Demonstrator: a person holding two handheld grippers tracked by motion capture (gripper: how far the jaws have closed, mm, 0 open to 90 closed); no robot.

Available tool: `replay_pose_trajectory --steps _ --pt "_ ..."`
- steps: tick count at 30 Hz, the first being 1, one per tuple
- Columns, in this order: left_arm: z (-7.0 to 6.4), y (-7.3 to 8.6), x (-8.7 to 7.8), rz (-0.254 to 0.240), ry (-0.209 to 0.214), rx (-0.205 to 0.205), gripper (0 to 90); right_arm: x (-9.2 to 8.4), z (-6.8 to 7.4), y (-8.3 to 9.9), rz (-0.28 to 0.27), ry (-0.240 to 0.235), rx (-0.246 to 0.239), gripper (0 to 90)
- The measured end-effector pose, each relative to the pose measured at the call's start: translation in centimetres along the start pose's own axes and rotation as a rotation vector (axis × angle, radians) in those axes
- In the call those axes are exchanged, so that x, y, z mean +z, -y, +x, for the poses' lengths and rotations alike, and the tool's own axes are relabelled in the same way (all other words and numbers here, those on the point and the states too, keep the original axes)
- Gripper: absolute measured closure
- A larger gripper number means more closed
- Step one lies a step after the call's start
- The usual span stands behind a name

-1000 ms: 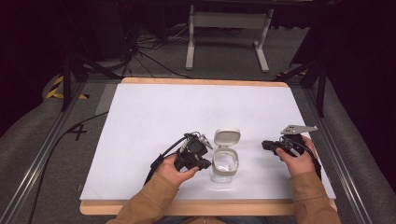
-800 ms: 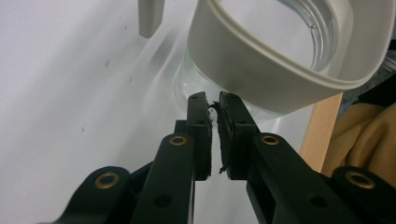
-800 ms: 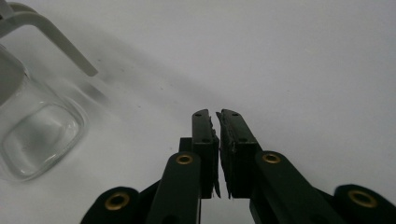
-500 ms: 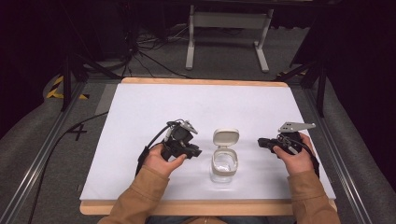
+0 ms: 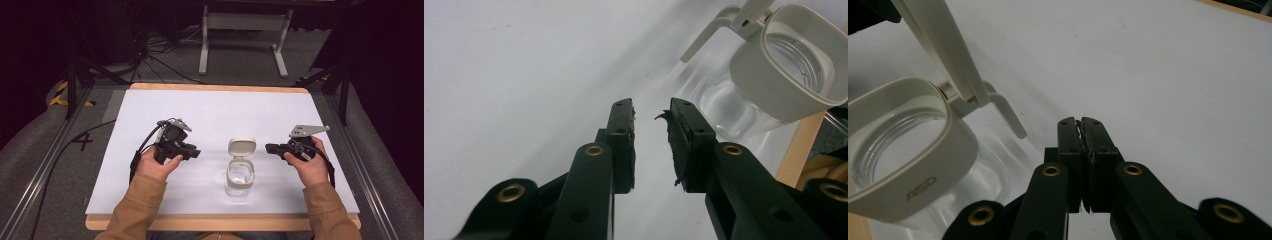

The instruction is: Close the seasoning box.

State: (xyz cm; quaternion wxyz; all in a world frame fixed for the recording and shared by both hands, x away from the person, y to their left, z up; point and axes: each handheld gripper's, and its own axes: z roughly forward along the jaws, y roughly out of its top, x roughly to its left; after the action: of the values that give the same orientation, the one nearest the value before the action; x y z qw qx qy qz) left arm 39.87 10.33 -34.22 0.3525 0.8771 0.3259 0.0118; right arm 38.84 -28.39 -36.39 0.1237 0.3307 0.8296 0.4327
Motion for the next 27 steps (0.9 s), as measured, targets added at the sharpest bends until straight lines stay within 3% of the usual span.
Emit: replay_pose_trajectory --steps 5,18,27 --pt "0.3 0.5 -0.7 0.006 -0.012 -0.012 71.2 0.4 0.5 -0.8 -0.007 -0.023 -0.032 88.9" --pt "1.0 1.5 -1.8 -0.008 -0.03 -0.054 69.6 1.1 0.6 -1.5 -0.019 -0.068 -0.047 89.4" --pt "0.9 1.6 -1.9 -0.01 -0.032 -0.047 68.9 1.1 1.4 -2.0 -0.035 -0.093 -0.084 89.5"
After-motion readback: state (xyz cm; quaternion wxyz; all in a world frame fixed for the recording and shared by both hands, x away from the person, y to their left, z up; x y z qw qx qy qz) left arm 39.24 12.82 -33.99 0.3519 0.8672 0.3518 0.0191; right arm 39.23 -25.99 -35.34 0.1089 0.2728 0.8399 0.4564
